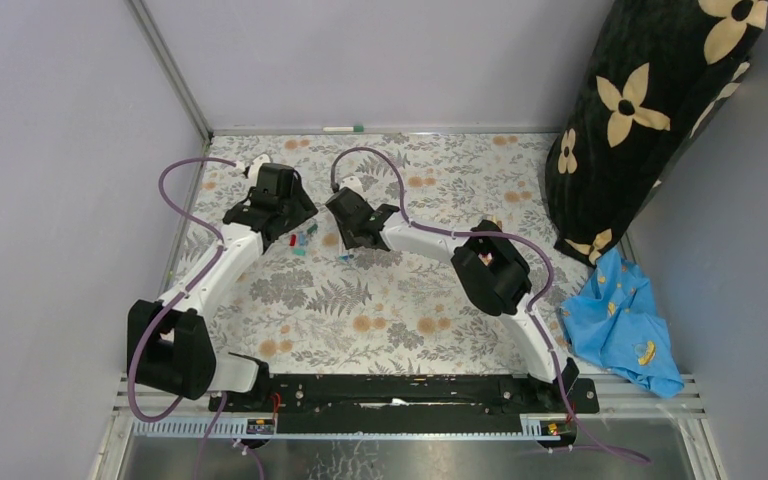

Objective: Open the pen caps

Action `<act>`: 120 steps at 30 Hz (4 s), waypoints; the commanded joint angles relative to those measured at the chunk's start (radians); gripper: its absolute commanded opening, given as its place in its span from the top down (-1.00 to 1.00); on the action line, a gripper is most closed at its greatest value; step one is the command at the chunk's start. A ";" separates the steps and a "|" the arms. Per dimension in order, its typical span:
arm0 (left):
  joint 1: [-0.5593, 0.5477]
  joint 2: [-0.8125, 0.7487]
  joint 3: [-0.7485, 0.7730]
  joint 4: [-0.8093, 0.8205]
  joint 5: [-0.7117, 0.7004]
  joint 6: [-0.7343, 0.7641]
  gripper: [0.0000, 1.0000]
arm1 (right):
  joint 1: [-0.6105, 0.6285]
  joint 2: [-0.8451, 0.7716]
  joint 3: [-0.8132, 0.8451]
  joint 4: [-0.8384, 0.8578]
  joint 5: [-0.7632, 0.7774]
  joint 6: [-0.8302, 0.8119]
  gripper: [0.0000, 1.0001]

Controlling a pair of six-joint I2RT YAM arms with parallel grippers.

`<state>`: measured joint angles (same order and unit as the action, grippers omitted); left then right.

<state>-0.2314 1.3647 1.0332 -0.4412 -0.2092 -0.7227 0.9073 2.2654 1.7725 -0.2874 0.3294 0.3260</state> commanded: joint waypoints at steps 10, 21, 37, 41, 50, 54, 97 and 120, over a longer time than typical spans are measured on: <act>-0.002 -0.040 -0.016 0.065 -0.007 0.005 -0.32 | 0.018 0.056 0.106 -0.046 -0.017 0.021 0.11; -0.002 -0.050 -0.024 0.076 -0.008 0.002 -0.32 | 0.018 0.073 0.096 -0.045 0.002 0.021 0.11; -0.002 -0.054 -0.033 0.083 -0.010 0.003 -0.32 | 0.016 0.033 0.027 -0.023 0.043 0.020 0.11; -0.002 -0.052 -0.032 0.083 -0.009 0.003 -0.32 | 0.016 0.022 0.011 -0.022 0.051 0.018 0.12; -0.002 -0.050 -0.033 0.084 -0.007 0.001 -0.32 | 0.012 0.009 -0.016 -0.020 0.053 0.019 0.12; -0.002 -0.048 -0.030 0.084 -0.006 -0.001 -0.32 | 0.010 0.014 -0.015 -0.022 0.049 0.019 0.12; -0.020 0.269 -0.071 0.436 0.624 -0.300 -0.45 | 0.005 -0.387 -0.406 0.159 -0.089 0.022 1.00; -0.031 0.355 -0.056 0.504 0.648 -0.354 0.02 | 0.007 -0.440 -0.443 0.163 -0.116 0.025 1.00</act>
<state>-0.2569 1.7100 0.9504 0.0093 0.4126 -1.0668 0.9154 1.8839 1.3312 -0.1452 0.2180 0.3450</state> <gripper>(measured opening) 0.506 0.037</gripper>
